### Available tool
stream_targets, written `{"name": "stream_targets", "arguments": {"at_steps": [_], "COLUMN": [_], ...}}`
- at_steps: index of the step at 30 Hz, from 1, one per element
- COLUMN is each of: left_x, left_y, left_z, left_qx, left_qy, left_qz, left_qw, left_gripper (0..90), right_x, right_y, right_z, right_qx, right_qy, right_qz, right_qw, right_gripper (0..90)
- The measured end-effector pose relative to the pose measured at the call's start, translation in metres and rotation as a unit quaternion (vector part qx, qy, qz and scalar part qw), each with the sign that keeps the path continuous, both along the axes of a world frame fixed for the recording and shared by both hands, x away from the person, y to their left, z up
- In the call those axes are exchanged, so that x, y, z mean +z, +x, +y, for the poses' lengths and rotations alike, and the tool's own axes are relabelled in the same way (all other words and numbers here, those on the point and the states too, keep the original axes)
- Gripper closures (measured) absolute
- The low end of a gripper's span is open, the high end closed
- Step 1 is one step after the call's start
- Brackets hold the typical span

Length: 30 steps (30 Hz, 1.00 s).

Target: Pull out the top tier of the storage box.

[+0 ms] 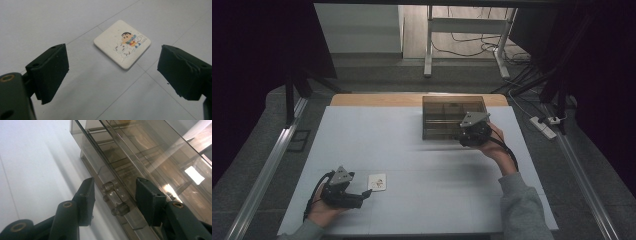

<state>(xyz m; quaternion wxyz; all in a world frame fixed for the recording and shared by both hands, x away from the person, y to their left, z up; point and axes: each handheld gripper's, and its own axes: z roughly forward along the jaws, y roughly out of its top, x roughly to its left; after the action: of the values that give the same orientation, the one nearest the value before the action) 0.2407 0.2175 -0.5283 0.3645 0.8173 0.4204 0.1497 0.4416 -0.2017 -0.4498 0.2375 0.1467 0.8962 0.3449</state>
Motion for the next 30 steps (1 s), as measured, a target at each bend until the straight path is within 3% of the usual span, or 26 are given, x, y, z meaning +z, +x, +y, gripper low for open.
{"name": "stream_targets", "arguments": {"at_steps": [30], "left_x": [0.0002], "left_y": [-0.0004], "left_z": [0.0013], "left_qx": [0.002], "left_qy": [-0.001], "left_qz": [-0.001], "left_qw": [1.0000], "left_gripper": [10.3], "right_x": [-0.0041], "right_y": [0.0017], "right_z": [0.0006], "right_qx": [-0.002], "right_qy": [-0.025], "right_qz": [-0.013], "right_qw": [0.9996], "right_gripper": [53.9]}}
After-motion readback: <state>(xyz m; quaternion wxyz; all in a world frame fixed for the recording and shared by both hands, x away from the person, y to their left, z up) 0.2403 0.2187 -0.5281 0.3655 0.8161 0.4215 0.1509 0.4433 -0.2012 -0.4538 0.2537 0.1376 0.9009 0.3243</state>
